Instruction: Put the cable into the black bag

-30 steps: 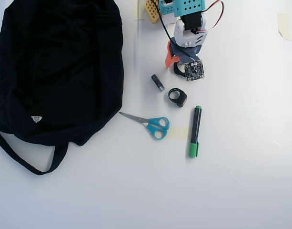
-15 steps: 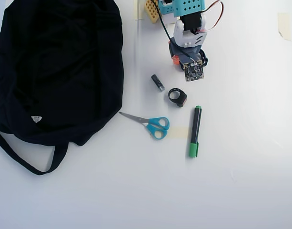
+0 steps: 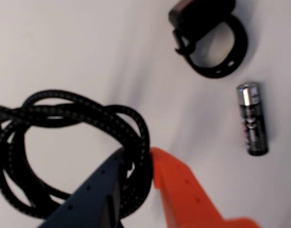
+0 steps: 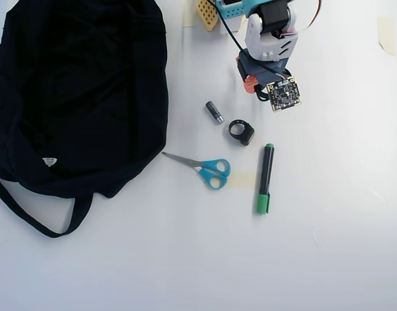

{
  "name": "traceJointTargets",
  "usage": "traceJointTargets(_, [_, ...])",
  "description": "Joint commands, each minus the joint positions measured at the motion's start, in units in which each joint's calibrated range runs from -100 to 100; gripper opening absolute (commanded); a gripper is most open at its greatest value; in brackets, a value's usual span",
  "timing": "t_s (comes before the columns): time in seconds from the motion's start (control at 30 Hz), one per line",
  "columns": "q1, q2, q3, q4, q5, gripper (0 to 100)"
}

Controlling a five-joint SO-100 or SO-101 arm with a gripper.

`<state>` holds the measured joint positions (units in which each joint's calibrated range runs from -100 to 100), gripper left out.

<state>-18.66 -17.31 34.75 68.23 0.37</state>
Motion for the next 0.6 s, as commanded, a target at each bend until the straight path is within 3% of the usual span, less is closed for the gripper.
traceJointTargets(0.0, [2.06,-2.03,-6.45,4.04,0.79,2])
traceJointTargets(0.57, [17.77,-2.61,-24.33,7.57,0.79,2])
